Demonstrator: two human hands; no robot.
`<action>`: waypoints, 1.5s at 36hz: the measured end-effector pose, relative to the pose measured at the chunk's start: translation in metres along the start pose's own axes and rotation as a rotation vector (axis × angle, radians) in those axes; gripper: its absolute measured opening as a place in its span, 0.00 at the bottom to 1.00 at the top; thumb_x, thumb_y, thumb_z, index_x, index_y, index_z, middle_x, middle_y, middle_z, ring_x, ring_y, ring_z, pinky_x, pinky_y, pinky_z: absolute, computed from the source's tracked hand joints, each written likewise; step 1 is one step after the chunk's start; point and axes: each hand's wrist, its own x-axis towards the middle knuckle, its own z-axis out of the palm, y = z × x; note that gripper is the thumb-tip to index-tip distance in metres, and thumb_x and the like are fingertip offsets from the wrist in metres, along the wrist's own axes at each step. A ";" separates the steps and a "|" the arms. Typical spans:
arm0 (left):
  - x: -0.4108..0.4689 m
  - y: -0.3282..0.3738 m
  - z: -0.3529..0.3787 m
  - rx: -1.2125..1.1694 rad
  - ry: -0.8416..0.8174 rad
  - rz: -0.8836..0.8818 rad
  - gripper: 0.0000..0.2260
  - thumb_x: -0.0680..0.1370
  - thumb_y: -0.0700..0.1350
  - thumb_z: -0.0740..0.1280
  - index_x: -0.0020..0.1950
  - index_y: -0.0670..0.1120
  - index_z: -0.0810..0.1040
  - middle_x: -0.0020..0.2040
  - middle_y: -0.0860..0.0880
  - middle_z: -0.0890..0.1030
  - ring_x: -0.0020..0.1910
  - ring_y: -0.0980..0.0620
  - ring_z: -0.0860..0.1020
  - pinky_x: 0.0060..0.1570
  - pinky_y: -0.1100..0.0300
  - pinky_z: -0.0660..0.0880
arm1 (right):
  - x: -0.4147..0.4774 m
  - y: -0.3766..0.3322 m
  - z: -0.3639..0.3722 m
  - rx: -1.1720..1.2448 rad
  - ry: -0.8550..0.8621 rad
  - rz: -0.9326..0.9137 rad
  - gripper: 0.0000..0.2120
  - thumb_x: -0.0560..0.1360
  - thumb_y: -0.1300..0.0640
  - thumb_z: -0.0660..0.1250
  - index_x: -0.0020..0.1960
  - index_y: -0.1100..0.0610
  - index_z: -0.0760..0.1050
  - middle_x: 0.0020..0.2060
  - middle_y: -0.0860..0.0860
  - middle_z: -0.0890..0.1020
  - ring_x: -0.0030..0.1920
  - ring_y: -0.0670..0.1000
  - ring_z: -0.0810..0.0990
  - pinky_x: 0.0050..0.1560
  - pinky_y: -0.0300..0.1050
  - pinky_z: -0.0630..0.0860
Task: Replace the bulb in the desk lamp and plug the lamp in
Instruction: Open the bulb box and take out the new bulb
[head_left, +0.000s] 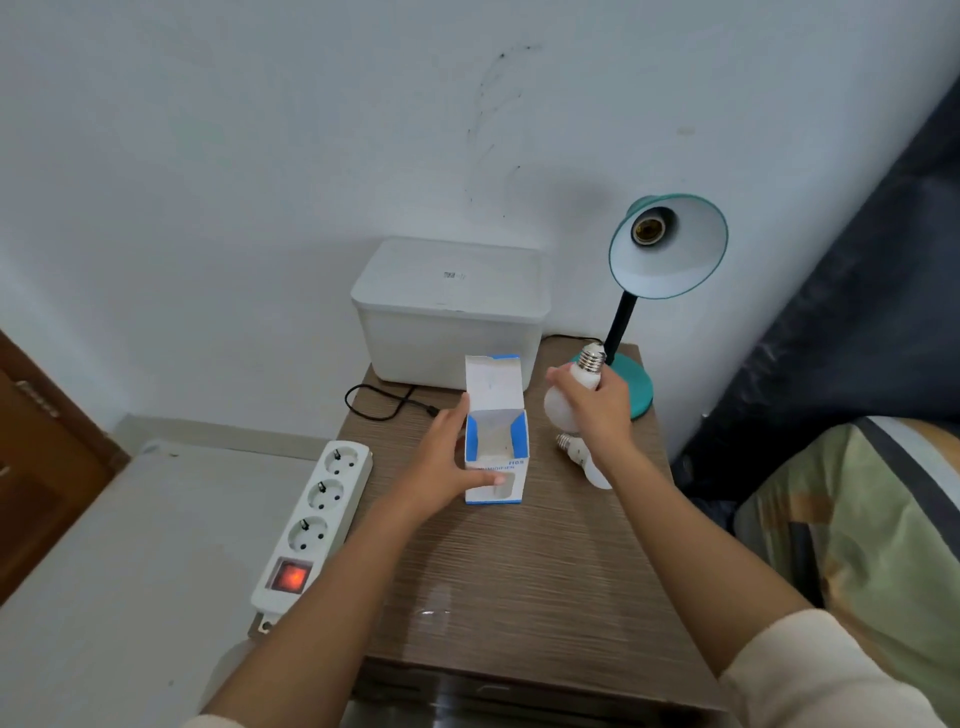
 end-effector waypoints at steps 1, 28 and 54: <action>0.000 0.000 0.000 0.015 -0.004 -0.002 0.48 0.64 0.48 0.79 0.75 0.58 0.51 0.66 0.54 0.65 0.64 0.57 0.68 0.62 0.51 0.73 | 0.005 0.001 0.003 -0.013 0.015 -0.006 0.13 0.70 0.55 0.72 0.50 0.61 0.78 0.40 0.49 0.78 0.40 0.45 0.74 0.43 0.44 0.74; -0.002 -0.002 0.005 -0.100 0.040 -0.002 0.43 0.65 0.41 0.78 0.74 0.50 0.58 0.72 0.51 0.62 0.69 0.53 0.65 0.62 0.60 0.68 | -0.014 0.013 -0.032 -0.255 -0.594 -0.063 0.08 0.70 0.59 0.72 0.49 0.58 0.81 0.49 0.50 0.84 0.46 0.41 0.81 0.45 0.35 0.76; -0.025 -0.008 0.018 0.185 0.120 0.177 0.26 0.78 0.49 0.64 0.74 0.54 0.59 0.78 0.54 0.49 0.70 0.59 0.60 0.60 0.64 0.71 | -0.032 0.026 0.000 -0.477 -0.288 -0.277 0.12 0.66 0.59 0.76 0.48 0.58 0.81 0.44 0.48 0.80 0.45 0.45 0.77 0.40 0.31 0.71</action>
